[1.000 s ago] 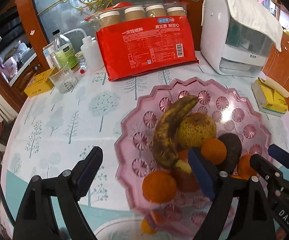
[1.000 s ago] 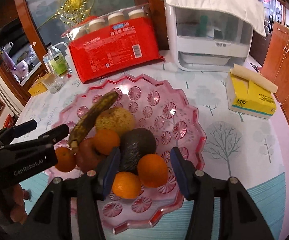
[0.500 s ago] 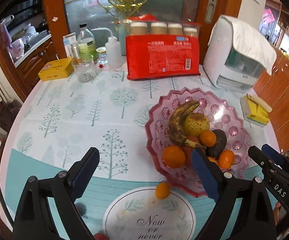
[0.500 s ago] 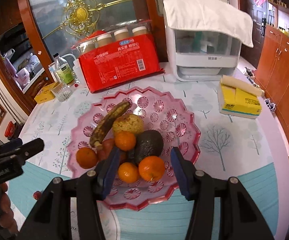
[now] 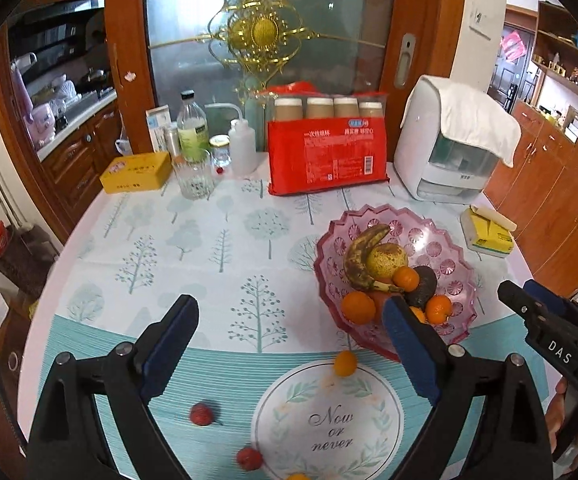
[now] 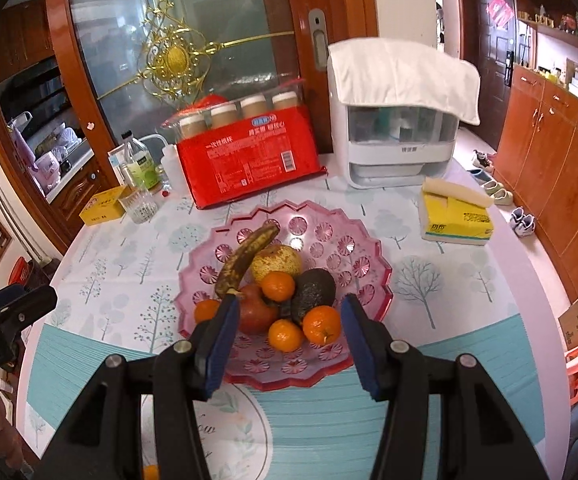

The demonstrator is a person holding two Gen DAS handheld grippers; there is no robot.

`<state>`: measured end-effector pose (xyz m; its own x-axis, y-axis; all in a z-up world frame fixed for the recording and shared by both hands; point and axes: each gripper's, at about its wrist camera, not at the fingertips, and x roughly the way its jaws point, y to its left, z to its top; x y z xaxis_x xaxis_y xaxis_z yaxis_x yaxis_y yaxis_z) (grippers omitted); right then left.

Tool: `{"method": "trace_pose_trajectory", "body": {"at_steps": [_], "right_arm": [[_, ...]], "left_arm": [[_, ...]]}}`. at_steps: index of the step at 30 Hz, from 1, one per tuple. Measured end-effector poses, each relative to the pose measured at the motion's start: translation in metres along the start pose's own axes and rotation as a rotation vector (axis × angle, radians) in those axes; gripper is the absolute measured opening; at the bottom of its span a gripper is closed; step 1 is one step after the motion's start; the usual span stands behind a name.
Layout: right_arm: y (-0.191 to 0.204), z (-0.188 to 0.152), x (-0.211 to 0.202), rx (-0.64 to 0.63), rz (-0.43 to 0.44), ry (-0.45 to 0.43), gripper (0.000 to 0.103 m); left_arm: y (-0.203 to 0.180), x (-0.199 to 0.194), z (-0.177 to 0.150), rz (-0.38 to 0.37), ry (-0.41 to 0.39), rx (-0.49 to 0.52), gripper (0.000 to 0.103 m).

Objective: Organize fruits
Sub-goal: 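Withdraw both tools from the bowl toward the red lychees and tangerines, then grasp a red lychee with the left tool while the right tool grasps a tangerine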

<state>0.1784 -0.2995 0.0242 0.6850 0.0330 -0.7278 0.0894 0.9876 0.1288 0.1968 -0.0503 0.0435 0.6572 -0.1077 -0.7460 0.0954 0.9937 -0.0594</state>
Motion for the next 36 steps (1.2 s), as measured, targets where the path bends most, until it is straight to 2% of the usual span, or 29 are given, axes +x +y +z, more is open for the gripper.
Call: {"method": "trace_pose_trajectory", "body": {"at_steps": [9, 18, 27, 36], "right_arm": [[0.029, -0.009, -0.035, 0.016, -0.009, -0.022, 0.053], [0.062, -0.035, -0.041, 0.015, -0.027, 0.013, 0.053], [0.099, -0.077, -0.021, 0.006, -0.017, 0.111, 0.053], [0.124, -0.137, 0.011, 0.012, 0.015, 0.267, 0.053]], "left_arm": [[0.030, -0.034, -0.010, -0.013, -0.033, 0.033, 0.094], [0.068, -0.037, -0.031, -0.009, 0.001, 0.066, 0.095], [0.101, 0.000, -0.060, -0.029, 0.112, 0.138, 0.095], [0.103, 0.046, -0.116, -0.165, 0.272, 0.254, 0.095]]}}
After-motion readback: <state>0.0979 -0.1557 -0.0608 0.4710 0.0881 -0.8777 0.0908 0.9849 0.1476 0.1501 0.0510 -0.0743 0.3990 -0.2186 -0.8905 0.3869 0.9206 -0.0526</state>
